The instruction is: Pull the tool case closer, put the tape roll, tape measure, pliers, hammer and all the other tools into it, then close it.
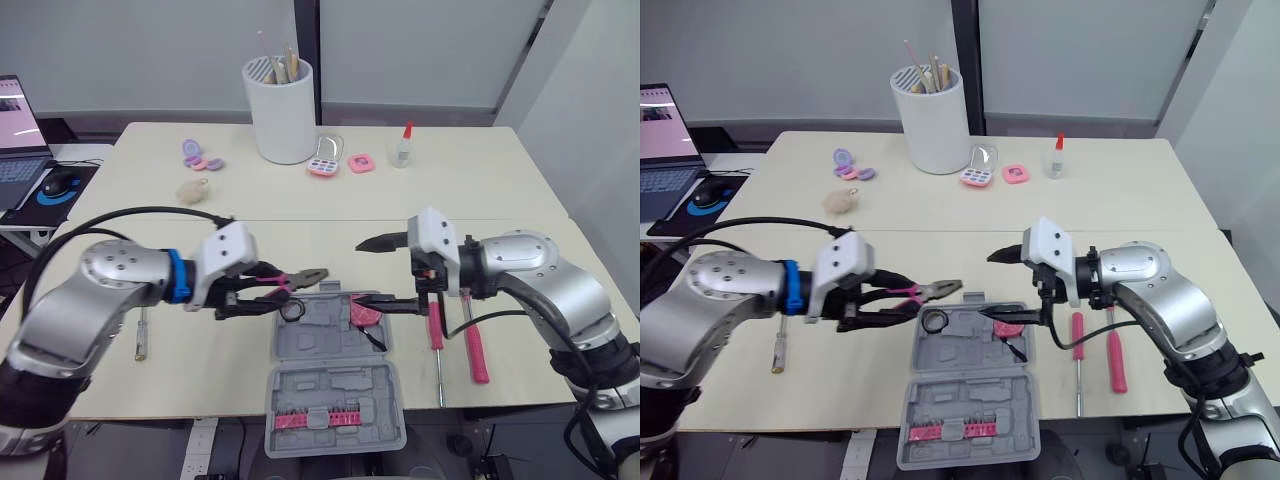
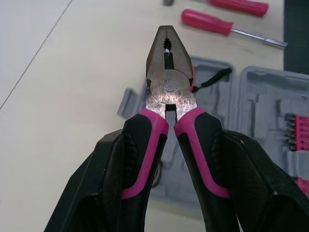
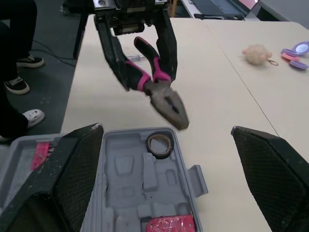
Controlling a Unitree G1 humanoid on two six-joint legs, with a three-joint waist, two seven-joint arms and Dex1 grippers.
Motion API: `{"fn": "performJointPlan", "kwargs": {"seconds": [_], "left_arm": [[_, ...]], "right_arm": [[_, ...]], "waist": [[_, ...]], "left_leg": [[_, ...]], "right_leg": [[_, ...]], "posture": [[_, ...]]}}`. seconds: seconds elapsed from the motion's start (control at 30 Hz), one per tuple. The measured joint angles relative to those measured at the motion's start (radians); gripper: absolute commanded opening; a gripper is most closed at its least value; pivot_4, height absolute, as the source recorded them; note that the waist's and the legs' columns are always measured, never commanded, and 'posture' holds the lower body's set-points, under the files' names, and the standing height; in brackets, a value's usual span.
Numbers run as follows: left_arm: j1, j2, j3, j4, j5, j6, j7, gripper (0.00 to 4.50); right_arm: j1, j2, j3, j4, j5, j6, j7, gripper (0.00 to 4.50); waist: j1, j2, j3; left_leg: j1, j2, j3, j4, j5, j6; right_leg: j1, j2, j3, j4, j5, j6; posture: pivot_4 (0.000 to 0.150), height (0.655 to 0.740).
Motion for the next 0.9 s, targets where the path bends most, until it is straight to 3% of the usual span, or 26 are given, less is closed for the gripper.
{"fn": "performJointPlan", "kwargs": {"seconds": [0.33,0.87,0.9], "left_arm": [[-0.112,-0.128,-0.133,0.022,0.076,-0.015,0.004,2.52],[-0.126,-0.15,-0.156,0.091,0.129,-0.076,-0.037,2.52],[-0.126,-0.151,-0.156,0.091,0.129,-0.076,-0.037,2.52]], "right_arm": [[-0.01,0.044,0.095,0.031,-0.105,0.0,-0.013,4.5],[-0.014,0.09,0.161,0.092,-0.18,-0.025,-0.01,4.5],[-0.014,0.09,0.162,0.092,-0.182,-0.026,-0.01,4.32]], "waist": [[0.002,0.0,0.0],[0.003,0.0,0.0],[0.003,0.0,0.0]], "left_leg": [[-0.002,0.0,-0.001,0.002,0.0,0.0],[-0.002,0.0,-0.002,0.002,0.0,0.0],[-0.002,0.0,-0.002,0.002,0.0,0.0]], "right_leg": [[-0.001,0.001,-0.001,0.001,0.0,0.0],[0.0,0.0,-0.001,0.001,0.0,0.0],[0.0,0.0,-0.001,0.001,0.0,0.0]], "posture": [[0.15,0.74],[0.15,0.74],[0.15,0.74]]}}
